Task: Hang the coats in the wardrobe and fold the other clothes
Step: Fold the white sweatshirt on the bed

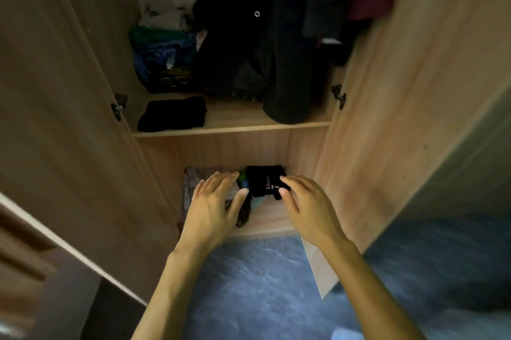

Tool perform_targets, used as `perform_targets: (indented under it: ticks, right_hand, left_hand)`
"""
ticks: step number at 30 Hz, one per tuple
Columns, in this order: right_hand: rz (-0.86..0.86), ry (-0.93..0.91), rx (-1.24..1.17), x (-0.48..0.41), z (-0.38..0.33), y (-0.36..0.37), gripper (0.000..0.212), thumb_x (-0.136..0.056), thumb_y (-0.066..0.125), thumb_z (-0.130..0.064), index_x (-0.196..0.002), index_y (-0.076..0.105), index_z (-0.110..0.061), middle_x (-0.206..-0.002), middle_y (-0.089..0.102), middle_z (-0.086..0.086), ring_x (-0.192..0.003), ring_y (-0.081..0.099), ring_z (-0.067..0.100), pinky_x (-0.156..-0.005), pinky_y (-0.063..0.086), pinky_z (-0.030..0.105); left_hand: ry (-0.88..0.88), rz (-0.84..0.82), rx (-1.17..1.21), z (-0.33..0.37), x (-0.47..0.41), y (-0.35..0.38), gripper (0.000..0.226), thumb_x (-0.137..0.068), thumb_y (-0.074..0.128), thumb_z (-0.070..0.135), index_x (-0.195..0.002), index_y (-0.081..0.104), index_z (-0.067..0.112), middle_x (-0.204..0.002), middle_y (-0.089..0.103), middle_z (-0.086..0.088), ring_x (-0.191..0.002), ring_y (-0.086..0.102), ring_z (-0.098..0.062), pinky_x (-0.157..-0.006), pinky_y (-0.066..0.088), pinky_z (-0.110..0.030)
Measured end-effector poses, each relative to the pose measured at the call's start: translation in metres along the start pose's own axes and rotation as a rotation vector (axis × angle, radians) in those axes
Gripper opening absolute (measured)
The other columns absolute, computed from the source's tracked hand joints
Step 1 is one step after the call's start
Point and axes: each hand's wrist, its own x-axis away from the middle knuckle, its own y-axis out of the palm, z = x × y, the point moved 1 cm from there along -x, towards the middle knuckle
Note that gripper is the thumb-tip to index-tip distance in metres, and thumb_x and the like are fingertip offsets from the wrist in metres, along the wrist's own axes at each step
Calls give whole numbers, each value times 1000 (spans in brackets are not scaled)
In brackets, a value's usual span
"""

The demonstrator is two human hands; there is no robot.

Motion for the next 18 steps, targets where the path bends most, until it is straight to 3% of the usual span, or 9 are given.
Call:
perform_targets:
  ticks: [5, 9, 13, 18]
  right_hand:
    - [91, 75, -93, 114, 30, -37, 46, -95, 37, -39, -119, 63, -10, -115, 67, 6, -103, 61, 23, -88, 48, 33]
    - [156, 233, -159, 205, 49, -65, 45, -92, 37, -39, -115, 65, -12, -110, 69, 6, -94, 63, 24, -81, 46, 29]
    - [193, 412, -169, 283, 72, -89, 38, -94, 42, -38, -117, 64, -17, -113, 68, 4, -96, 64, 25, -78, 50, 32]
    - [354, 600, -108, 375, 76, -132, 32, -98, 48, -29, -124, 61, -15, -121, 65, 3, -108, 61, 20, -90, 48, 30]
  left_hand:
    - [-1, -52, 59, 71, 87, 26, 56, -91, 38, 54, -125, 58, 13, -123, 61, -6, -115, 54, -26, -97, 45, -44]
    - [102, -224, 44, 131, 146, 51, 56, -90, 41, 52, -123, 59, 10, -119, 62, -8, -110, 57, -27, -92, 46, -36]
    - [168, -315, 66, 181, 175, 68, 51, -89, 49, 46, -126, 58, 10, -123, 61, -8, -112, 58, -26, -95, 43, -32]
    - [364, -441, 169, 239, 209, 94, 52, -91, 50, 46, -126, 57, 9, -126, 59, -9, -115, 55, -24, -96, 36, -22]
